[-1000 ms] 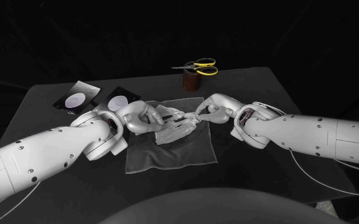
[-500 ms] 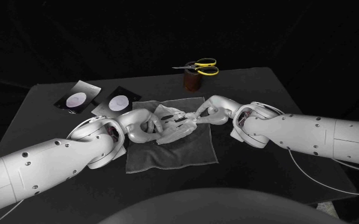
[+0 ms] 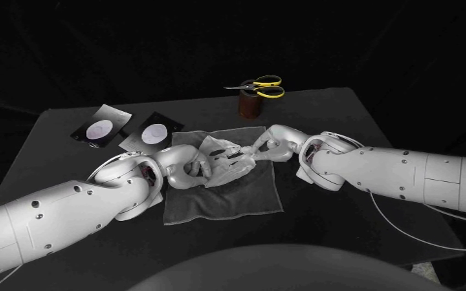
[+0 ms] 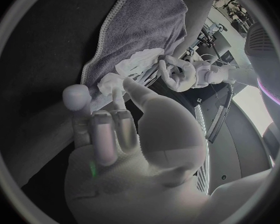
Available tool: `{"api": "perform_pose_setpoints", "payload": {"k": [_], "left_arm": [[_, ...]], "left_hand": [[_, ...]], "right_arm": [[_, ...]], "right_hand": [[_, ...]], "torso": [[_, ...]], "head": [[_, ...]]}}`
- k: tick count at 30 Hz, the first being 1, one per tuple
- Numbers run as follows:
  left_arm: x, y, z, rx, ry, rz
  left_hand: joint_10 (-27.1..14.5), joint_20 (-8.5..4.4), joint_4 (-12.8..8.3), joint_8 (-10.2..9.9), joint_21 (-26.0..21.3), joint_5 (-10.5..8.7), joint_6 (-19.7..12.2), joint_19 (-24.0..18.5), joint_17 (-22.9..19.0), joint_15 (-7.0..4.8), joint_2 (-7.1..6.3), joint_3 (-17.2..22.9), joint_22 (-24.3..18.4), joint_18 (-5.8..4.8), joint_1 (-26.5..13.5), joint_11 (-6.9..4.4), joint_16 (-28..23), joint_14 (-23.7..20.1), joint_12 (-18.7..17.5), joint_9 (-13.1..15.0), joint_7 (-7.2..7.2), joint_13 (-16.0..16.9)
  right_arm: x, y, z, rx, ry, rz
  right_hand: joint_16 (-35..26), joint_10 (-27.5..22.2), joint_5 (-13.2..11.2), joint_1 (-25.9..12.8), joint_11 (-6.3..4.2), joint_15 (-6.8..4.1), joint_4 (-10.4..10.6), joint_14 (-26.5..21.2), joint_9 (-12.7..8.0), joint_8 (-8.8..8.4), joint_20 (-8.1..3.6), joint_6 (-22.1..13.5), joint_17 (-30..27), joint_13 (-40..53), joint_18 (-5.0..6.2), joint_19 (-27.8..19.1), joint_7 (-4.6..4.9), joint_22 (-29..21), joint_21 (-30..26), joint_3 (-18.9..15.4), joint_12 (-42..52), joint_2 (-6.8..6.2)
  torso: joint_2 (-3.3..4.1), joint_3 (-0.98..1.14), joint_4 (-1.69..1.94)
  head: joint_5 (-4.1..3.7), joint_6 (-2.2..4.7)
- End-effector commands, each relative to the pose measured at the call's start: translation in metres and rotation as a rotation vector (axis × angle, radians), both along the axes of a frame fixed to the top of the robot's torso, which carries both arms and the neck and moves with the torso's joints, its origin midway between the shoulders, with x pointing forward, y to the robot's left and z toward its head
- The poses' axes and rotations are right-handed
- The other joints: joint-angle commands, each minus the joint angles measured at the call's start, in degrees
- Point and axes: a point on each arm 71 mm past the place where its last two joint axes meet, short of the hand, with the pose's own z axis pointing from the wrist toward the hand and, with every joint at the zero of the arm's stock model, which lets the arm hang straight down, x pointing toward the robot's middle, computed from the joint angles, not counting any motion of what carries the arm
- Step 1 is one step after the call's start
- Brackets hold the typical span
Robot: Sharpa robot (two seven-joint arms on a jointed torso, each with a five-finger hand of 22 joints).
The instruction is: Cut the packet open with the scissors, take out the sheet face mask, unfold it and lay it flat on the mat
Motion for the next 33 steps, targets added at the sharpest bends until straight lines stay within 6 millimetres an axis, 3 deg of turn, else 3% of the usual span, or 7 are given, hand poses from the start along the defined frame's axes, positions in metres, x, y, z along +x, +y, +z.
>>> {"api": "perform_pose_setpoints", "payload": {"k": [1,28,33], "left_arm": [[-0.0028,-0.0016,-0.0038,0.059,0.027,-0.033],[-0.0031,-0.0003,-0.0065,0.090,0.043,-0.030],[-0.0033,-0.0007,-0.0066,0.090,0.043,-0.030]], "left_hand": [[0.66,-0.17,-0.12,-0.50,0.32,-0.23,0.09,0.29,5.82,-0.37,0.14,0.53,0.27,-0.39,0.71,0.11,0.41,3.05,0.53,-0.31,0.05,0.64],[1.45,-0.27,0.01,-1.03,0.32,-0.24,0.29,0.18,5.79,-0.40,0.28,0.83,0.26,-0.37,0.46,0.12,0.40,3.02,1.25,-0.78,0.09,1.97],[1.45,-0.27,0.01,-1.03,0.32,-0.24,0.29,0.18,5.79,-0.40,0.28,0.83,0.26,-0.37,0.46,0.12,0.40,3.02,1.25,-0.78,0.09,1.97]], "right_arm": [[0.0012,0.0007,-0.0013,-0.006,0.010,0.007],[0.0024,0.0030,-0.0089,-0.012,0.085,0.019],[0.0025,0.0037,-0.0084,-0.006,0.079,0.020]], "right_hand": [[0.24,4.88,-0.39,0.06,0.20,0.20,0.28,5.53,-0.06,-0.10,0.25,0.24,13.62,12.29,0.09,-0.14,-0.11,-0.01,0.05,-0.25,0.28,0.90],[0.20,4.86,-0.50,0.05,0.19,0.18,0.50,5.50,-0.10,-0.07,0.25,0.45,13.56,12.25,0.15,-0.31,-0.14,-0.13,-0.27,-0.45,0.23,1.12],[0.36,4.98,-0.52,0.85,-0.37,-0.16,0.77,5.58,0.16,0.86,0.07,2.30,13.81,12.55,0.11,-0.07,-0.88,0.15,0.17,-0.27,0.67,2.51]], "torso": [[-0.01,-0.04,0.01],[0.00,0.02,-0.04],[0.00,0.01,-0.05]], "head": [[0.05,0.00],[0.09,0.00],[0.00,0.00]]}}
